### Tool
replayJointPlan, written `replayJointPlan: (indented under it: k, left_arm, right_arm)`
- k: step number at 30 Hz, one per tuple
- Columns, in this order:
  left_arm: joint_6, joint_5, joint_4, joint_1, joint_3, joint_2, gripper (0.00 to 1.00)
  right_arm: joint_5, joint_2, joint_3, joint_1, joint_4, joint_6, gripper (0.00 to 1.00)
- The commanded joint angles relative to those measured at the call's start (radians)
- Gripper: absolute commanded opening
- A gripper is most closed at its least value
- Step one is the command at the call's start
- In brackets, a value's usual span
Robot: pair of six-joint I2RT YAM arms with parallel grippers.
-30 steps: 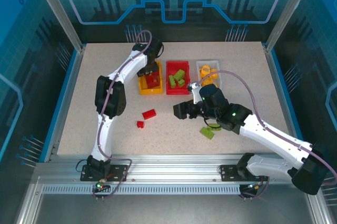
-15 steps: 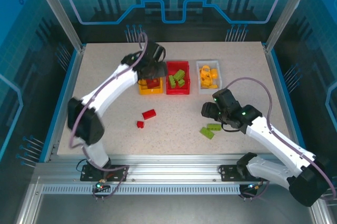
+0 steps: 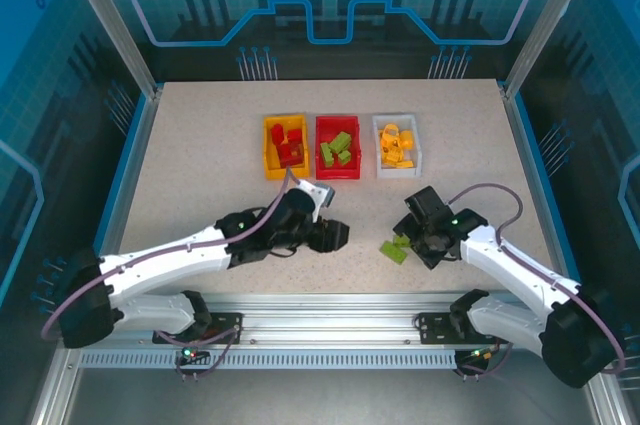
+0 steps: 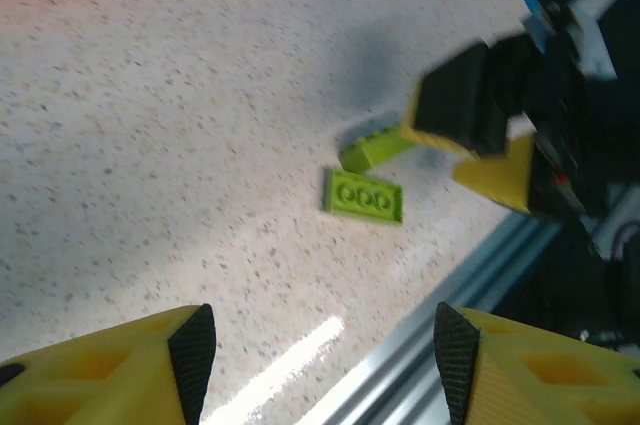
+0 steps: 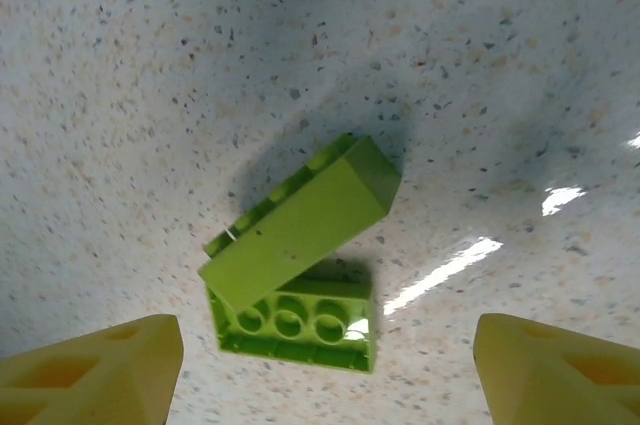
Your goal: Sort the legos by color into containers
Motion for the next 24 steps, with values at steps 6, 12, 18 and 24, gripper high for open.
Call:
replayJointPlan:
  k: [6, 12, 18, 24]
  left_arm:
    - [0.000, -0.028, 0.069, -0.022, -0.048, -0.130, 0.63]
    - [0.017, -0.048, 0.036, -0.023, -0.037, -0.178, 0.63]
    - [0.034, -0.074, -0.010, -0.022, -0.014, -0.211, 0.63]
    - [0.028, -0.123, -0.045, -0.021, 0.001, -0.236, 0.63]
  right_arm:
    - [-0.108, 0.111, -0.034, -0.089, 0.147, 0.143, 0.72]
    - [-0.118, 0.153, -0.048, -0.124, 0.173, 0.165, 0.61]
    - [-0.130, 0.208, -0.058, -0.160, 0.226, 0.152, 0.42]
    - [-0.140, 0.257, -0.031, -0.172, 0.254, 0.107, 0.21]
